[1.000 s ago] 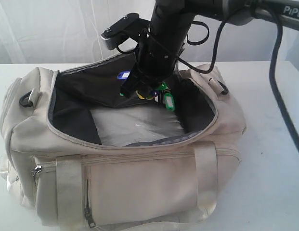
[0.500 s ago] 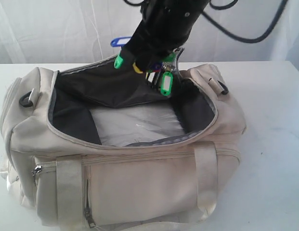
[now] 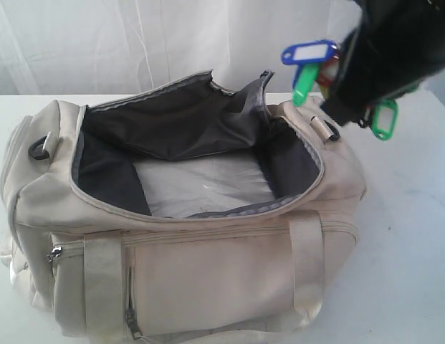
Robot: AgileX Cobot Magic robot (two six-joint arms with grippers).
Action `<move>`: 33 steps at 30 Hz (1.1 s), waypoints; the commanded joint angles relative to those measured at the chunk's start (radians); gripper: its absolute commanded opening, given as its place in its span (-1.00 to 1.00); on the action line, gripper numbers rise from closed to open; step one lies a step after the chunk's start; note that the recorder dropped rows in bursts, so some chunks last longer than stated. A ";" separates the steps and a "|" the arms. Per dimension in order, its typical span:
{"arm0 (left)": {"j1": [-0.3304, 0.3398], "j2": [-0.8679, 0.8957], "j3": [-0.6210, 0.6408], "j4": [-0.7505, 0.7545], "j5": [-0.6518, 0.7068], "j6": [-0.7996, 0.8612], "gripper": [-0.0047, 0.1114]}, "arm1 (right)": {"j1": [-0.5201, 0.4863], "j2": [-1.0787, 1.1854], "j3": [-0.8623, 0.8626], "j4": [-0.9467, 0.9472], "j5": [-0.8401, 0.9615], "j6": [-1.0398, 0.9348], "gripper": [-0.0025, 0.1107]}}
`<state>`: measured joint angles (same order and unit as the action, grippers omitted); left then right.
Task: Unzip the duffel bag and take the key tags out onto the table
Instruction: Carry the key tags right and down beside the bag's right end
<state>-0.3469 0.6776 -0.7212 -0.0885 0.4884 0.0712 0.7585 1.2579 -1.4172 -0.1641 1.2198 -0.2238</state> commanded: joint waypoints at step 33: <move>-0.003 -0.010 0.004 -0.023 0.005 0.009 -0.91 | -0.220 0.219 0.675 -0.097 -0.592 0.281 -0.96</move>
<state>-0.3469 0.6776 -0.7212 -0.0939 0.4884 0.0733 0.5413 1.4395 -0.7459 -0.2538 0.6823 0.0519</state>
